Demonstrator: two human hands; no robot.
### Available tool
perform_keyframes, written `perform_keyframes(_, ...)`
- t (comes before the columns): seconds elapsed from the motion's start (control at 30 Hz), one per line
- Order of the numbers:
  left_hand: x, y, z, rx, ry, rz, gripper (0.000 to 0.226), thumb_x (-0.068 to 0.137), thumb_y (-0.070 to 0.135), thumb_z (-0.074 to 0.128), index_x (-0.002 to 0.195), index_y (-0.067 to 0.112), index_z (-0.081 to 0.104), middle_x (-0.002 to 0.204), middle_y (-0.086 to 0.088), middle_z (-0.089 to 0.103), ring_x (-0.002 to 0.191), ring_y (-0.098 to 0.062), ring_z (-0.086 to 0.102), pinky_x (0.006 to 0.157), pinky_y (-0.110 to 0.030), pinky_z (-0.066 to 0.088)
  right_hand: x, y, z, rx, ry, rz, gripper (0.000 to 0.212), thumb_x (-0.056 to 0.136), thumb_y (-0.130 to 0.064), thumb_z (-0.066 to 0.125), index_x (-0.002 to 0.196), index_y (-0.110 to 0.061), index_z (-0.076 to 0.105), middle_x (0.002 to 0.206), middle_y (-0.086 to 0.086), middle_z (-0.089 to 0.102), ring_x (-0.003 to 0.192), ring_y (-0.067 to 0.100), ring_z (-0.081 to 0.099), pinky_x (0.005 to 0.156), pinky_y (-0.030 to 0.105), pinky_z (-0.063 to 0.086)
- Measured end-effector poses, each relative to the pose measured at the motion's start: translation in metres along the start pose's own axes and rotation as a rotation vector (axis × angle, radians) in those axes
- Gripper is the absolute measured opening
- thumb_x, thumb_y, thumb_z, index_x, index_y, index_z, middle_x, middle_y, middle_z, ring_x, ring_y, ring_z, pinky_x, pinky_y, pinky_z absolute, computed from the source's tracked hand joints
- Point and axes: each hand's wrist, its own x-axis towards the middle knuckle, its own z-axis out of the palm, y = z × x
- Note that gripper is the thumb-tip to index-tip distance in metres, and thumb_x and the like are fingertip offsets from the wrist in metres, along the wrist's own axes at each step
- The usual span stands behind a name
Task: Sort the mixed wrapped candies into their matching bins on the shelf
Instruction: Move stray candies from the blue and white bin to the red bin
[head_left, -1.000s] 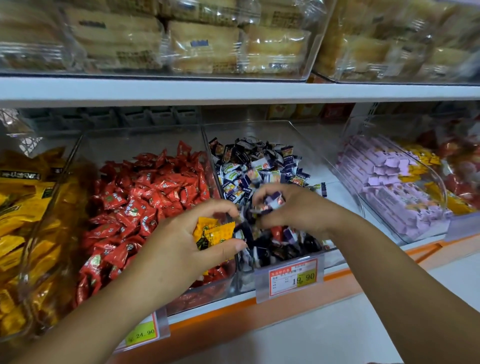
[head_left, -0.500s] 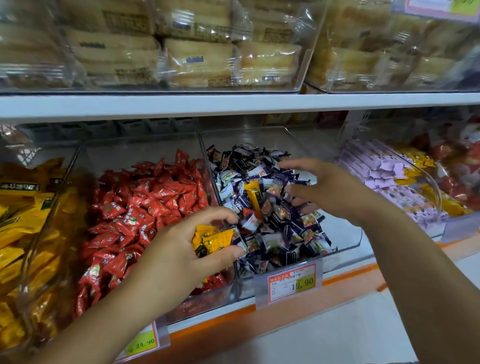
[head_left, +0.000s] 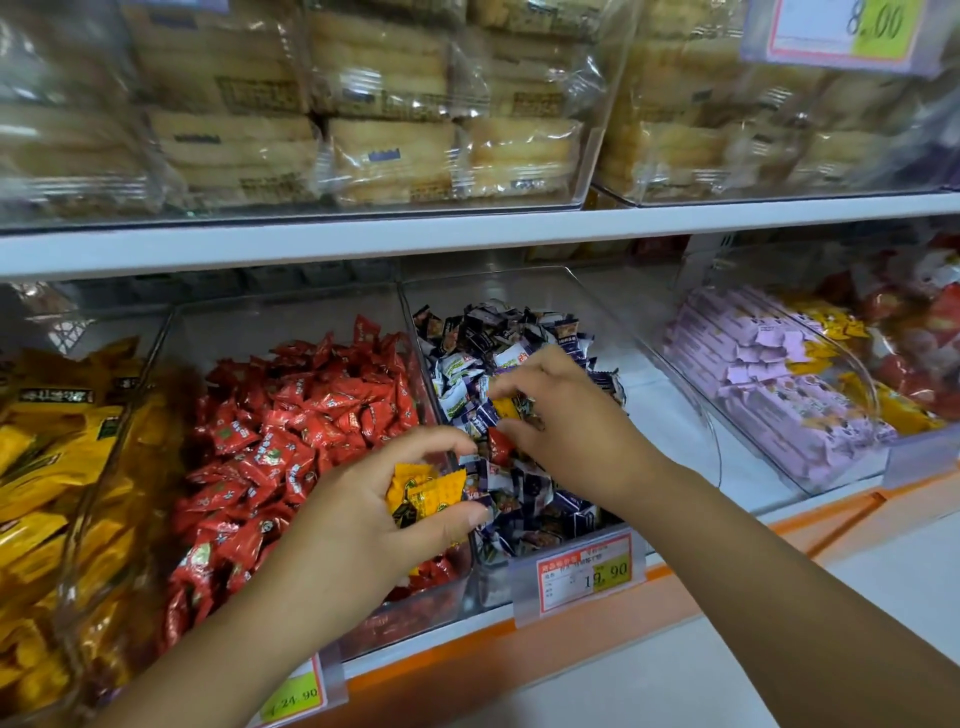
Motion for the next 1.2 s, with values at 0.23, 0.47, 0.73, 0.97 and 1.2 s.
perform_keyframes(0.23, 0.001, -0.004, 0.000, 0.005, -0.001, 0.002, 0.042, 0.063, 0.059, 0.067, 0.104, 0.061, 0.056, 0.103, -0.002, 0.063, 0.041, -0.011, 0.035, 0.060, -0.048, 0.057, -0.004, 0.002, 0.006, -0.037, -0.094, 0.056, 0.015, 0.084, -0.031, 0.073, 0.095, -0.023, 0.065, 0.100, -0.006, 0.044, 0.088, 0.011, 0.051, 0.076, 0.022, 0.044)
perform_keyframes(0.47, 0.000, -0.008, -0.001, 0.035, -0.013, 0.040, 0.042, 0.066, 0.060, 0.066, 0.106, 0.063, 0.052, 0.107, 0.047, 0.047, 0.043, -0.019, 0.038, 0.057, -0.046, 0.058, 0.000, 0.010, -0.026, 0.369, 0.074, 0.239, 0.014, 0.085, -0.014, 0.069, 0.087, -0.018, 0.055, 0.085, 0.003, 0.068, 0.080, 0.019, 0.067, 0.075, 0.039, 0.055)
perform_keyframes(0.73, -0.004, -0.011, -0.003, 0.103, -0.013, 0.087, 0.049, 0.065, 0.067, 0.060, 0.111, 0.071, 0.044, 0.096, 0.051, 0.044, 0.071, 0.010, 0.056, 0.080, -0.017, 0.050, 0.010, -0.038, -0.020, 0.737, 0.147, 0.008, 0.012, 0.083, -0.018, 0.074, 0.091, -0.027, 0.074, 0.085, -0.006, 0.071, 0.075, 0.007, 0.064, 0.072, 0.020, 0.051)
perform_keyframes(0.97, -0.004, -0.011, -0.004, 0.161, -0.011, 0.144, 0.045, 0.073, 0.062, 0.061, 0.112, 0.071, 0.041, 0.101, 0.050, 0.037, 0.093, 0.015, 0.019, 0.066, -0.007, 0.039, 0.018, -0.025, -0.011, 0.336, 0.137, 0.087, 0.025, 0.096, -0.014, 0.057, 0.114, -0.029, 0.067, 0.109, -0.012, 0.066, 0.097, 0.001, 0.061, 0.081, 0.013, 0.047)
perform_keyframes(1.2, -0.004, -0.010, -0.005, 0.114, -0.047, 0.102, 0.049, 0.073, 0.060, 0.062, 0.115, 0.073, 0.039, 0.108, 0.045, 0.037, 0.049, 0.005, 0.051, 0.065, -0.014, 0.045, 0.013, -0.009, -0.001, 0.034, -0.078, 0.195, 0.036, 0.092, -0.022, 0.063, 0.127, -0.023, 0.056, 0.095, 0.005, 0.062, 0.083, 0.019, 0.059, 0.073, 0.032, 0.048)
